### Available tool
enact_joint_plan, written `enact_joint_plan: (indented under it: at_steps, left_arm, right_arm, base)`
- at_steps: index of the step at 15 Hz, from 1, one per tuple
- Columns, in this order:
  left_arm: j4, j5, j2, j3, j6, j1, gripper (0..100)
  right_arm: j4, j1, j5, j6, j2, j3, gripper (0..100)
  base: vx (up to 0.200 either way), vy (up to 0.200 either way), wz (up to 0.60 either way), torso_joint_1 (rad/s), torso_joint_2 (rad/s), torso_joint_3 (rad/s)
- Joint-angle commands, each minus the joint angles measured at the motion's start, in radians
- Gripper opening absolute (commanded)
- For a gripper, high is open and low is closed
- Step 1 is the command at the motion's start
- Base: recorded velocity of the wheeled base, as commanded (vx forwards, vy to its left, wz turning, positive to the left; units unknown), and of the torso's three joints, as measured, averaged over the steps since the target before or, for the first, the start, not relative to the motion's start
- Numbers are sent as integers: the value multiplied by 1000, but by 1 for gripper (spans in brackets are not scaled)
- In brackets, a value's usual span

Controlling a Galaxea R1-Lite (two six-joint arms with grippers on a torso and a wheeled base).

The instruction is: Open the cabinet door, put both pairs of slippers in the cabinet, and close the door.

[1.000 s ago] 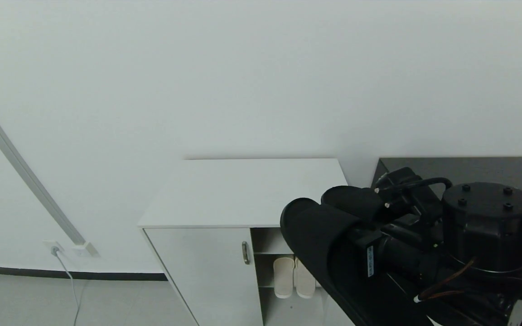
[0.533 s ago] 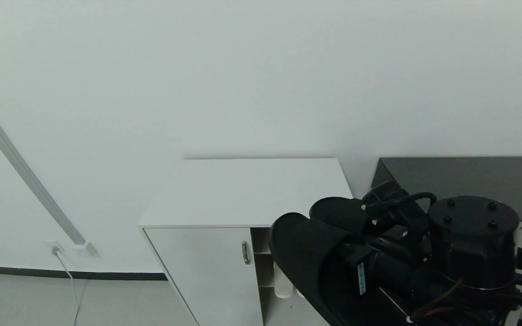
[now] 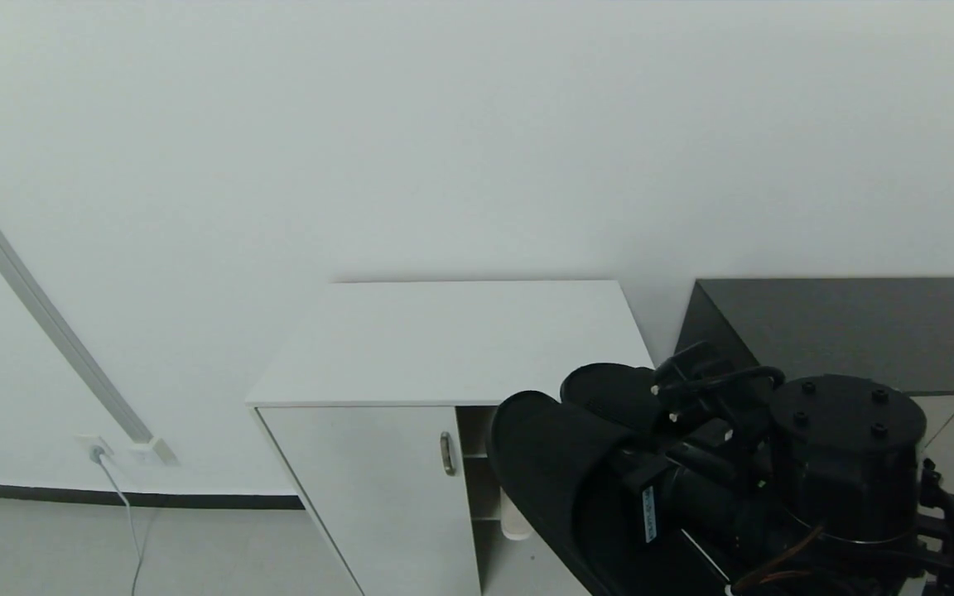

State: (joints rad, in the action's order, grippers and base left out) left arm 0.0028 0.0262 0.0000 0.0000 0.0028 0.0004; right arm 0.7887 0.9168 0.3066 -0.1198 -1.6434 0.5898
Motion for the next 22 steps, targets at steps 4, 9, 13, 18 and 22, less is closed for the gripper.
enact_joint_plan:
  at_steps: [4,9,13,18,22]
  left_arm:
    - [0,0,0,0,0,0,0]
    - [0,0,0,0,0,0,0]
    - [0,0,0,0,0,0,0]
    - [0,0,2,0,0,0,0]
    - [0,0,2,0,0,0,0]
  right_arm:
    - [3,1,0,0,-18,1,0]
    - [1,1,0,0,-18,-1,0]
    - [1,1,0,-1,-22,-1,0]
    - [1,4,2,-1,-29,-5,0]
    - [3,11,2,-1,-29,-11,0]
  base:
    - [0,0,0,-151,336,181]
    - [0,0,0,-156,362,198]
    - [0,0,0,-163,386,218]
    - [0,0,0,-216,507,289]
    - [0,0,0,-217,539,321]
